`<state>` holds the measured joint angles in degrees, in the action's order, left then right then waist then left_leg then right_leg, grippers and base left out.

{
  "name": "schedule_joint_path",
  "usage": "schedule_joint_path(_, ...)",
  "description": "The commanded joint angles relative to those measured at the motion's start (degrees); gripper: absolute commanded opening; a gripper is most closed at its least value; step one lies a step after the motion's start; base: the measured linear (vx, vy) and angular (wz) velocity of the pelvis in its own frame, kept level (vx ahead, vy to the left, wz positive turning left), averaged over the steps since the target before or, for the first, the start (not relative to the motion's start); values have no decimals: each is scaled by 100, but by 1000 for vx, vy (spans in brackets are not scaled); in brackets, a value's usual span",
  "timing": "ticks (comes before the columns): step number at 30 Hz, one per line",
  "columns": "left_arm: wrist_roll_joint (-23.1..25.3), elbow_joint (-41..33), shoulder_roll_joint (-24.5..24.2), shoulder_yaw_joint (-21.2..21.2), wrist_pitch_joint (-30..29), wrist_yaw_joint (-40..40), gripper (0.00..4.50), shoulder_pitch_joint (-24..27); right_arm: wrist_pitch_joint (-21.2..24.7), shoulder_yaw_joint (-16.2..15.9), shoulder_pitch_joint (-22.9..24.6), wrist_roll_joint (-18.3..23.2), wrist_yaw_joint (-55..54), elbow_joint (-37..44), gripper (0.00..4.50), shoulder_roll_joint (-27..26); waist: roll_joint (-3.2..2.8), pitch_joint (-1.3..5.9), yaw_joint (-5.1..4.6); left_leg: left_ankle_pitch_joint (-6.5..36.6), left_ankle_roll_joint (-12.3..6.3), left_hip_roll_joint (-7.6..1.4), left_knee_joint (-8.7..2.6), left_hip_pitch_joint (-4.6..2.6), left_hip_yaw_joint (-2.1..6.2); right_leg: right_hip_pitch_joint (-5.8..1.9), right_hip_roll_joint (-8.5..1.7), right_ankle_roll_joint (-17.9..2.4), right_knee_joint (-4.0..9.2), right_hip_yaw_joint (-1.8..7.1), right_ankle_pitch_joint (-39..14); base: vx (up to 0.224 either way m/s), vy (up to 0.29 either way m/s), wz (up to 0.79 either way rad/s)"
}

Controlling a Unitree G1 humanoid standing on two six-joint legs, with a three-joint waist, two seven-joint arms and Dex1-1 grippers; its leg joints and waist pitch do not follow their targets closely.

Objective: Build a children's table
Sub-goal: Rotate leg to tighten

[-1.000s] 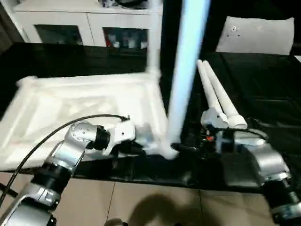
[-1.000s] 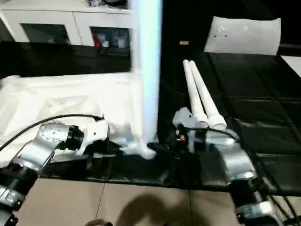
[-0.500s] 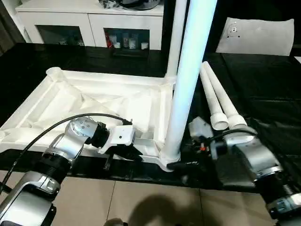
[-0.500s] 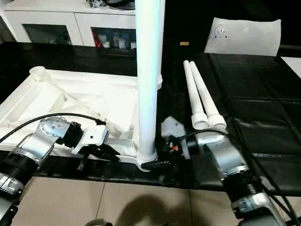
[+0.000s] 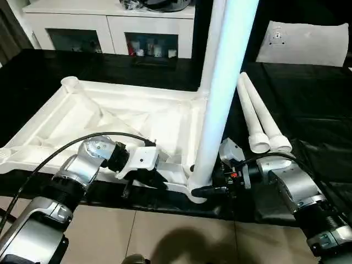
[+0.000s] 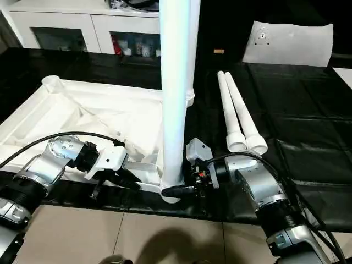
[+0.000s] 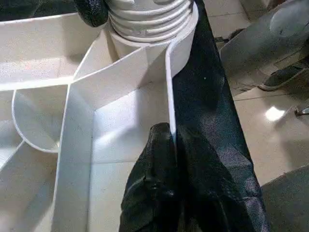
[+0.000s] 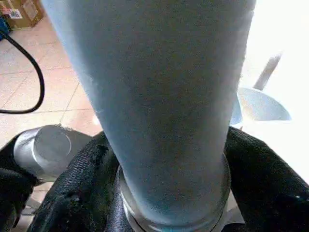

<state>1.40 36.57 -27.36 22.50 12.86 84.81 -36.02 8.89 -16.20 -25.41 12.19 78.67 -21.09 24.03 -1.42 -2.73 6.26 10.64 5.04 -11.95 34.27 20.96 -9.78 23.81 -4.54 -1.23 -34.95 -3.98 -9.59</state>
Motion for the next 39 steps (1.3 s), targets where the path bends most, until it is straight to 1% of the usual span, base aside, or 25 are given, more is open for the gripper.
schedule_joint_path(1,90,-46,17,110,129,116,0,-115,43,15,-88,61,90,-12,342,-10,3,393,-22,1219,-202,-110,-405,-49,-13,-342,-303,-1120,407,223,-1422,0,0,0)
schedule_joint_path(3,72,-28,24,100,126,135,0,-119,84,24,-87,95,100,-13,317,-11,5,396,-21,1196,-209,-108,-403,-49,-13,-345,-298,-1134,400,223,-1359,0,0,0)
schedule_joint_path(4,-92,-198,115,-59,-168,-92,0,8,328,96,73,279,3,153,309,-97,33,396,-30,1168,-218,-111,-403,-51,-24,-355,-291,-1158,391,229,-1292,0,0,0)
schedule_joint_path(5,-212,-325,183,-175,-387,-266,0,102,505,149,194,410,-72,277,301,-162,17,399,-9,1133,-242,-114,-396,-46,-17,-345,-300,-1179,386,226,-1277,0,0,0)
schedule_joint_path(7,-212,-325,183,-175,-387,-266,0,102,505,149,194,410,-72,277,301,-162,13,403,3,1101,-244,-121,-396,-46,-16,-346,-309,-1199,382,224,-1232,0,0,0)
schedule_joint_path(8,-254,-494,267,-298,-647,-621,0,224,605,238,345,499,-363,429,275,-342,-4,403,-6,1105,-236,-124,-396,-44,-24,-337,-303,-1219,371,231,-1198,0,0,0)
schedule_joint_path(9,-252,-570,321,-356,-786,-823,0,274,633,278,396,496,-566,462,275,-454,2,386,2,1189,-212,-127,-407,-51,-22,-324,-301,-1182,399,228,-1310,0,0,0)
schedule_joint_path(10,-223,-809,535,-543,-1250,-1526,0,408,642,411,503,410,-1330,476,272,-871,-10,374,-18,1270,-148,-129,-432,-44,-8,-327,-309,-1138,404,229,-1434,0,0,0)
schedule_joint_path(11,-176,-941,683,-639,-1517,-1944,0,461,637,490,507,317,-1840,403,272,-1141,-2,345,-65,1430,-55,-105,-456,-39,2,-315,-310,-1025,438,215,-1831,0,0,0)
schedule_joint_path(13,-144,-1018,810,-701,-1676,-2236,0,484,652,546,470,227,-2237,306,264,-1343,11,338,-132,1568,68,-63,-458,-64,18,-314,-321,-766,515,197,-2541,0,0,0)
schedule_joint_path(15,-165,-1213,1206,-916,-2189,-2936,0,487,860,614,309,98,-2951,117,261,-1738,32,300,-241,1593,68,-40,-470,-30,25,-310,-300,-592,558,193,-2871,0,0,0)
schedule_joint_path(16,-165,-1213,1206,-916,-2189,-2936,0,487,860,614,309,98,-2951,117,261,-1738,22,303,-254,1652,56,-29,-455,-61,25,-284,-302,-559,590,181,-3008,0,0,0)
schedule_joint_path(17,-156,-1237,1256,-940,-2250,-3030,0,484,889,621,287,83,-3044,98,261,-1787,23,324,-282,1630,4,-10,-436,-77,32,-296,-313,-509,614,189,-3042,0,0,0)
schedule_joint_path(18,-139,-1278,1340,-981,-2352,-3188,0,479,938,633,251,58,-3199,65,261,-1870,24,318,-308,1600,-13,-18,-448,-49,30,-304,-301,-515,604,200,-2958,0,0,0)
schedule_joint_path(19,-29,-1353,1518,-1052,-2605,-3569,0,457,1073,674,177,32,-3502,16,261,-2057,29,321,-320,1584,-41,-23,-447,-66,24,-285,-284,-526,599,199,-2866,0,0,0)
schedule_joint_path(20,-24,-1356,1524,-1055,-2615,-3584,0,456,1078,675,175,31,-3515,15,261,-2065,23,323,-328,1554,-53,-18,-443,-62,23,-280,-281,-540,599,200,-2818,0,0,0)
schedule_joint_path(23,242,-1546,1809,-1128,-3089,-4296,0,425,1352,742,77,-192,-4242,-53,261,-2389,2,354,-340,1300,-57,-35,-447,-45,17,-304,-257,-695,534,216,-2174,0,0,0)
schedule_joint_path(24,242,-1546,1809,-1128,-3089,-4296,0,425,1352,742,77,-192,-4242,-53,261,-2389,2,364,-331,1248,-61,-38,-446,-51,17,-311,-261,-739,526,218,-2037,0,0,0)
schedule_joint_path(26,382,-1687,1843,-1076,-3197,-4429,0,460,1236,772,125,-310,-4424,-53,331,-2453,-9,390,-319,1068,-115,-35,-435,-27,11,-339,-258,-863,473,225,-1558,0,0,0)
schedule_joint_path(28,416,-1758,1811,-1033,-3176,-4382,0,503,1176,823,179,-275,-4437,0,331,-2461,-6,389,-325,983,-165,-31,-423,-20,-1,-349,-250,-965,452,225,-1245,0,0,0)
schedule_joint_path(29,381,-1815,1743,-1001,-3096,-4236,0,565,1100,865,256,-229,-4385,101,352,-2410,-18,398,-316,920,-203,-29,-421,-7,3,-370,-263,-992,439,227,-1126,0,0,0)
schedule_joint_path(31,345,-1884,1697,-977,-3084,-4155,0,616,1076,893,306,-201,-4373,181,378,-2381,-18,398,-314,919,-223,-37,-422,-9,-3,-359,-260,-998,446,225,-1106,0,0,0)
schedule_joint_path(35,266,-1890,1346,-856,-2662,-3591,0,733,800,972,514,-113,-3985,507,416,-1965,-31,397,-318,923,-292,-50,-424,5,1,-370,-257,-1044,431,224,-932,0,0,0)
schedule_joint_path(37,203,-1797,1118,-809,-2297,-3138,0,744,469,1154,606,-8,-3510,613,429,-1562,-4,385,-309,1039,-307,-52,-426,-3,-6,-371,-264,-1010,462,224,-1100,0,0,0)
schedule_joint_path(39,193,-1798,1069,-792,-2246,-3020,0,753,393,1209,627,8,-3373,636,444,-1462,-13,378,-301,1090,-324,-53,-424,-2,-11,-365,-274,-999,471,230,-1208,0,0,0)
